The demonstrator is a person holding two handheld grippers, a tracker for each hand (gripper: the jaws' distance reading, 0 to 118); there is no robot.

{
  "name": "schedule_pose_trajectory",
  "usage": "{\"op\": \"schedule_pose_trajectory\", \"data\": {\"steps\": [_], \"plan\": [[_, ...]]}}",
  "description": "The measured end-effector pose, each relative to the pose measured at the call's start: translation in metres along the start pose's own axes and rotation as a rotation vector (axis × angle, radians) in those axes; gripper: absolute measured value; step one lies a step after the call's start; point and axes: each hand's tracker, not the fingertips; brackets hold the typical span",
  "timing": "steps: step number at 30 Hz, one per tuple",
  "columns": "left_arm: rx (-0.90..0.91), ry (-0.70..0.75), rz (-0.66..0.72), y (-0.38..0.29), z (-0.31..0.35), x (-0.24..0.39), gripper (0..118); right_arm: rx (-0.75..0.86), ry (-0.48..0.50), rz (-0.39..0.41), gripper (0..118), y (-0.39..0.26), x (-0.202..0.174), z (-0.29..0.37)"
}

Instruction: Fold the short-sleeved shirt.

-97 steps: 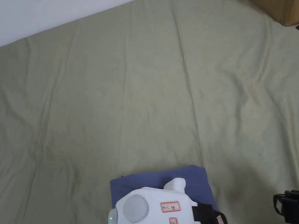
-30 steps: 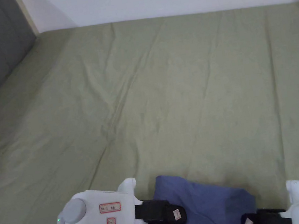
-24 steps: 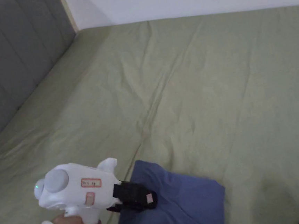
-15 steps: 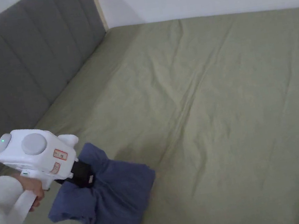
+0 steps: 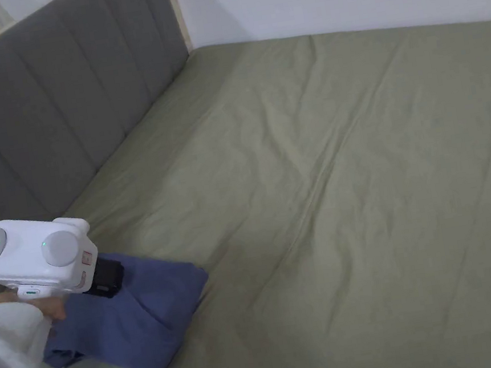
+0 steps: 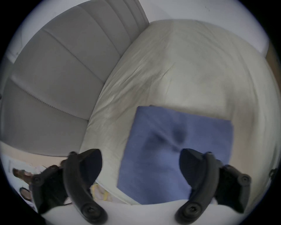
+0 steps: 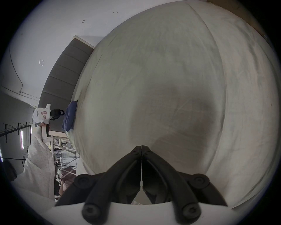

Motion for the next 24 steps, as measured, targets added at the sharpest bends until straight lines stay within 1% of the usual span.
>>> {"op": "schedule_pose_trajectory", "data": {"steps": [1,2,3,5,8,10,13,15,17,18,20,23,24], "plan": [[0.042,-0.062,0.029,0.000,0.009,0.003,35,0.001,0.003,0.006,0,-0.001,0.001,0.000],[0.066,-0.108,0.054,-0.003,0.018,0.009,4,0.000,0.002,0.010,0,-0.001,0.000,0.001],[0.086,-0.149,0.090,-0.007,0.028,0.017,1,0.004,0.002,0.016,0,-0.002,0.000,0.002],[0.144,-0.187,0.118,-0.017,0.044,0.035,1,0.011,0.010,0.023,0,-0.003,0.001,0.007],[0.267,-0.237,0.118,-0.039,0.083,0.076,0,0.055,0.020,0.016,0,-0.004,0.006,0.019],[0.342,-0.266,0.103,-0.056,0.109,0.107,0,0.095,0.023,0.013,0,-0.004,0.010,0.031],[0.409,-0.294,0.087,-0.073,0.134,0.143,0,0.167,0.031,-0.006,0,-0.005,0.016,0.051],[0.477,-0.308,0.045,-0.083,0.155,0.166,0,0.218,0.047,-0.012,0,-0.007,0.018,0.069],[0.530,-0.304,0.020,-0.096,0.176,0.191,0,0.290,0.024,0.006,0,-0.010,0.016,0.087],[0.576,-0.307,-0.003,-0.100,0.185,0.200,0,0.331,-0.004,0.030,0,-0.011,0.015,0.097],[0.635,-0.297,0.007,-0.108,0.200,0.213,0,0.409,-0.061,0.072,0,-0.014,0.009,0.115],[0.717,-0.345,0.003,-0.125,0.222,0.231,0,0.544,-0.178,0.171,0,-0.022,-0.005,0.142],[0.745,-0.352,0.001,-0.129,0.228,0.235,0,0.603,-0.235,0.211,0,-0.025,-0.012,0.150]]}}
